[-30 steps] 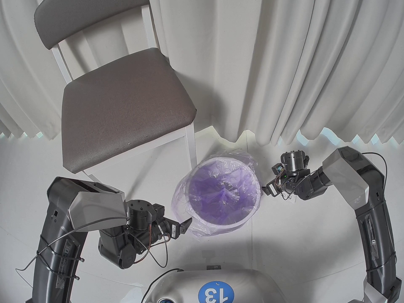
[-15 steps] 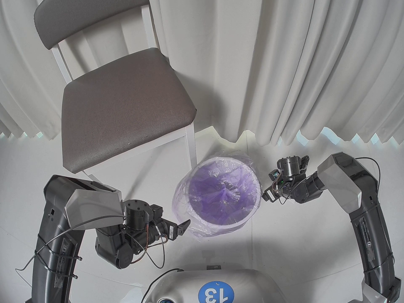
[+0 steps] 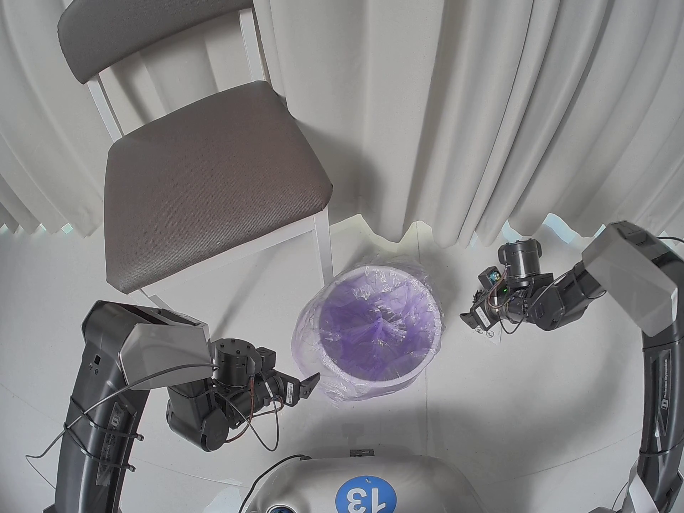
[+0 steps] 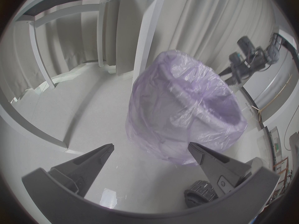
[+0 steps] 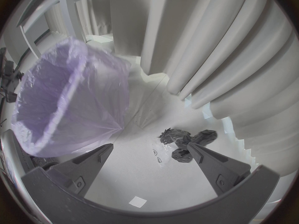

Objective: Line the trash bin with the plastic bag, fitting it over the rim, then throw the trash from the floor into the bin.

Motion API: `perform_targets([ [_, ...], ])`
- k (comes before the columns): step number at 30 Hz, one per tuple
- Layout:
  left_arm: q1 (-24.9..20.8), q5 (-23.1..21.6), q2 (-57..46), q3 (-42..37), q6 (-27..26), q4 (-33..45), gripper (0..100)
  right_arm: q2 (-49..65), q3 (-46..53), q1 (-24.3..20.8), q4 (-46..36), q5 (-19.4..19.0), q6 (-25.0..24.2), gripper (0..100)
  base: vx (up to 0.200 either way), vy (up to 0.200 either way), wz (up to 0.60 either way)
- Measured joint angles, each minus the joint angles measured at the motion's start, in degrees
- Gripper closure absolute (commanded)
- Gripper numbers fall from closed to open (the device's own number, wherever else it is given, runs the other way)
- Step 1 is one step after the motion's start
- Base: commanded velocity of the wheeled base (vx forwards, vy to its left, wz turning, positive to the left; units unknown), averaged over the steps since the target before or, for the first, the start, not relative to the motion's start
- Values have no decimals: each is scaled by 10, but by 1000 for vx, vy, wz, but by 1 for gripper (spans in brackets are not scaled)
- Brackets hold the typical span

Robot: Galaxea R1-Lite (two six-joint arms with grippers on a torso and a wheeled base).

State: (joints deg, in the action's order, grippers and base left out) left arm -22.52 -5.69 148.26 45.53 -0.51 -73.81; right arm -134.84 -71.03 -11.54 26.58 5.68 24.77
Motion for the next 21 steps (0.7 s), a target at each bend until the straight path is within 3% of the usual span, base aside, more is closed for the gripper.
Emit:
perform_targets([
  [21,-16,-2,-1,183,-121,293,0,245,274,5,127,0,-3,0,0,0,0],
])
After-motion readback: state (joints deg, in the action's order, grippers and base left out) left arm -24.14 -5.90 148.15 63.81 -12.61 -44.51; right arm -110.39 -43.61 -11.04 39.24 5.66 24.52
